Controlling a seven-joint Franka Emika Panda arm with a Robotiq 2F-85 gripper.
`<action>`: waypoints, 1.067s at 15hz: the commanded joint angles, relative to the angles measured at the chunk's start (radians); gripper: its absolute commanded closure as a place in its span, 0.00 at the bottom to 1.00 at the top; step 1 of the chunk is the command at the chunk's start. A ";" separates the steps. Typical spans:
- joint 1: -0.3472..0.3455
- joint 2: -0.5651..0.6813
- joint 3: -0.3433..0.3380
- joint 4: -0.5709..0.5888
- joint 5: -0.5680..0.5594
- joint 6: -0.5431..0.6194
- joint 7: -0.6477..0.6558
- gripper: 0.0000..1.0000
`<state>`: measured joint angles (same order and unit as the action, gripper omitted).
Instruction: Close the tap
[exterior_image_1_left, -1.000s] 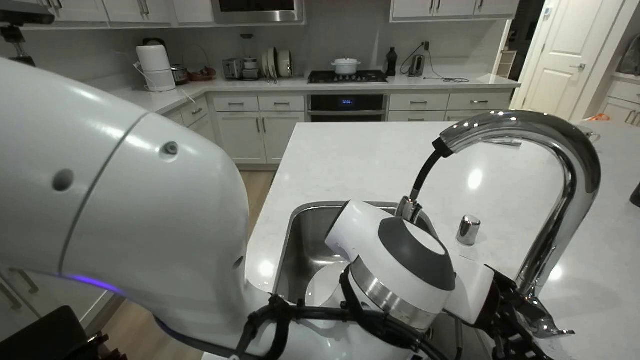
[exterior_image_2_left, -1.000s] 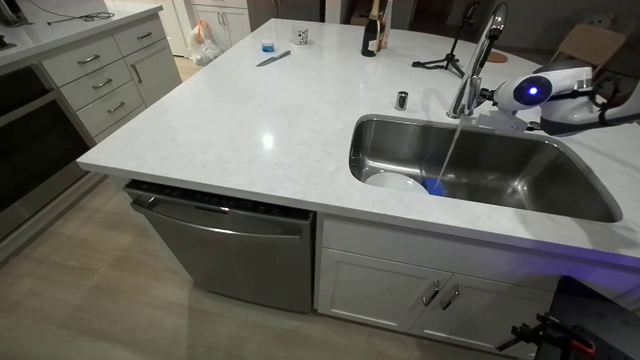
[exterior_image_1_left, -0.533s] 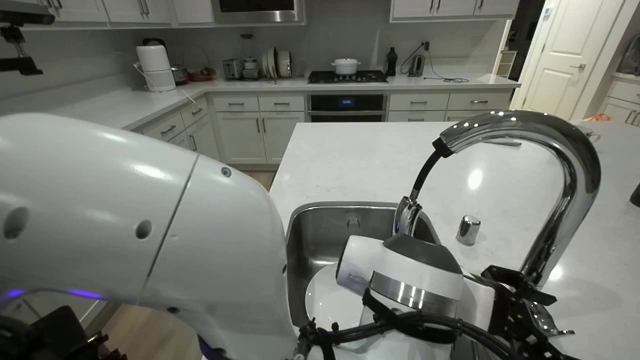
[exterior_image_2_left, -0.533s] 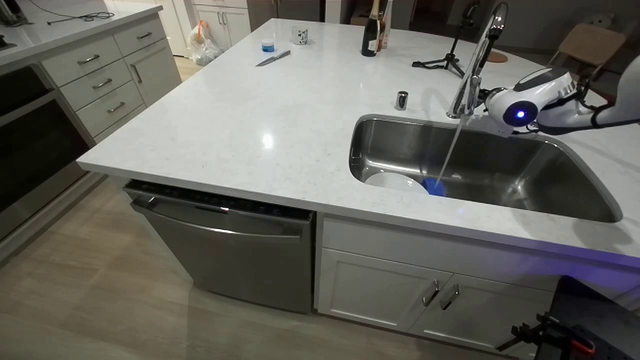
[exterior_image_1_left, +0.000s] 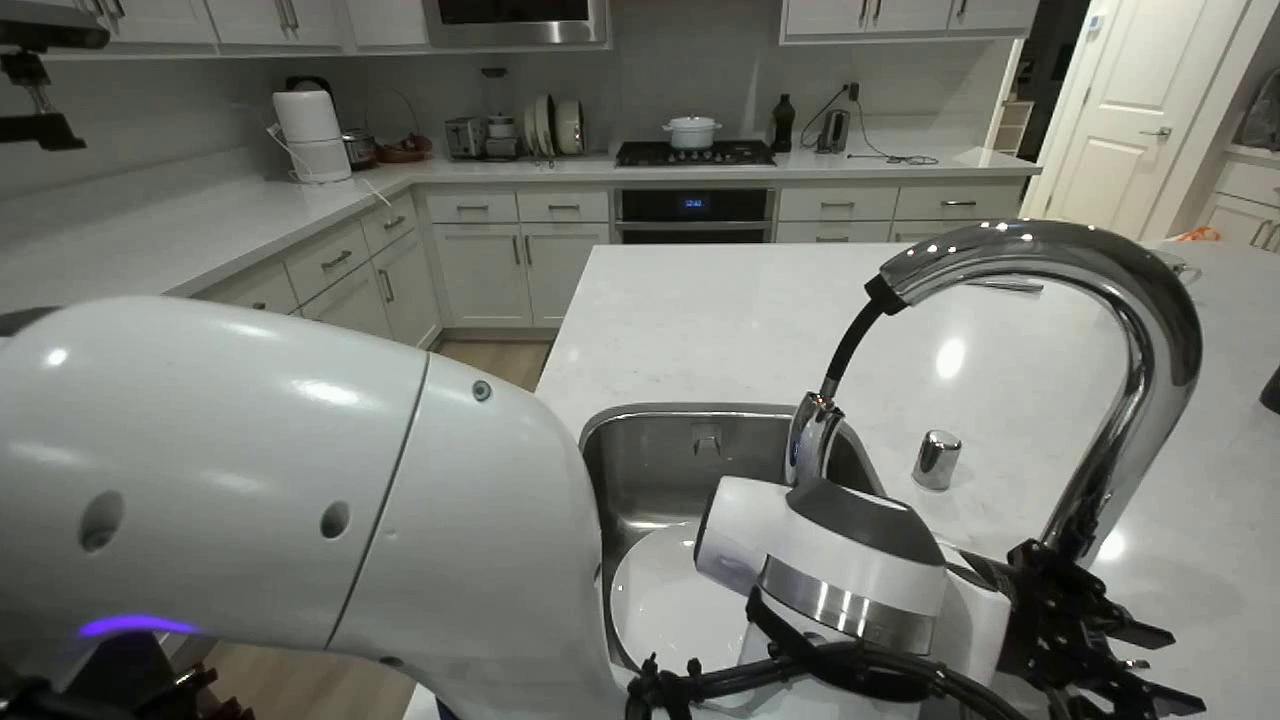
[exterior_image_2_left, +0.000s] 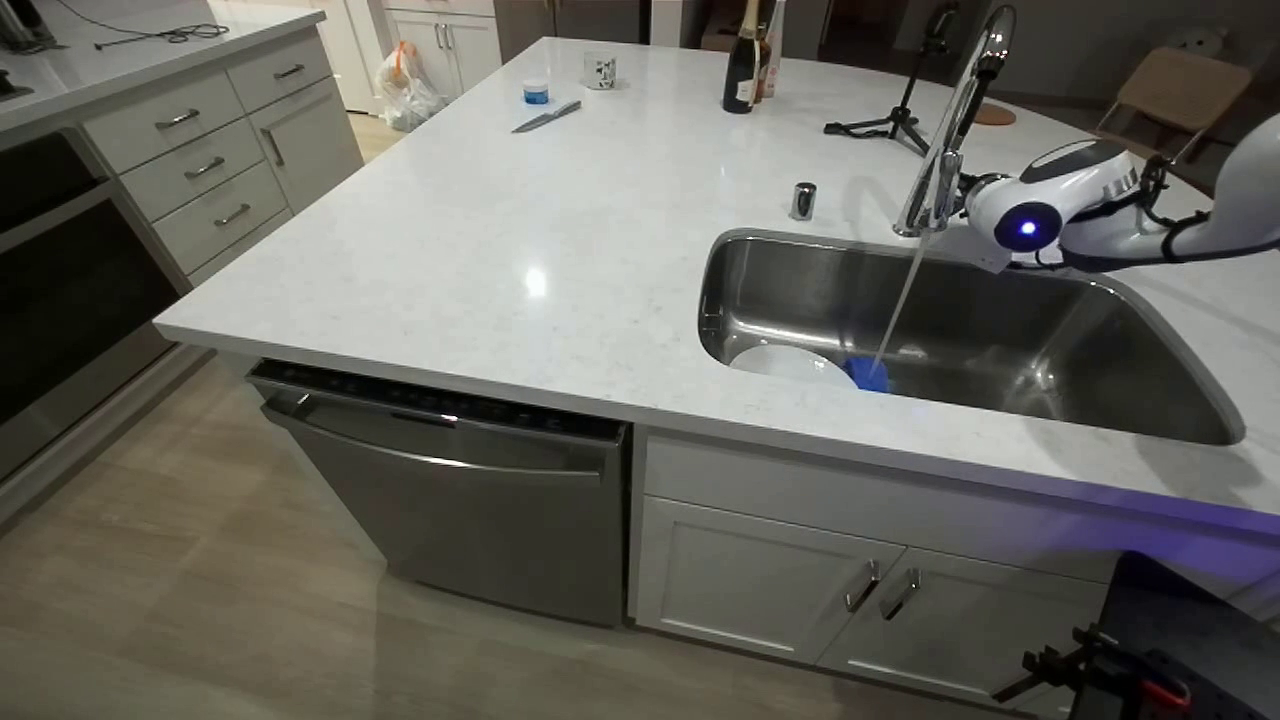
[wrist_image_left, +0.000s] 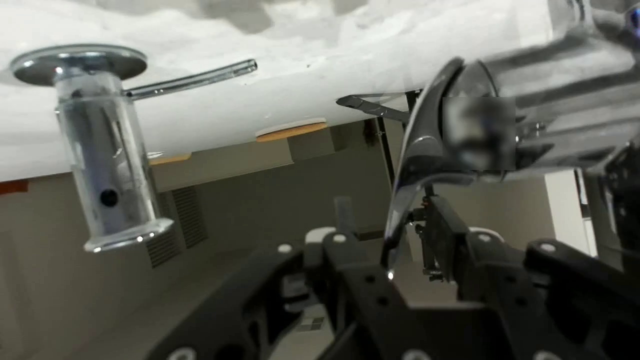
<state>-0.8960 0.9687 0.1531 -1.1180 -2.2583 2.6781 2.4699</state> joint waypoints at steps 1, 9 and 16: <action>-0.032 0.020 0.034 0.085 0.124 0.059 -0.050 0.88; 0.003 -0.080 -0.109 -0.036 0.808 0.103 -0.680 0.60; 0.021 -0.005 -0.128 0.240 1.026 -0.085 -1.100 0.08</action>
<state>-0.8782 0.9450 0.0270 -0.9703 -1.2460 2.6573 1.4610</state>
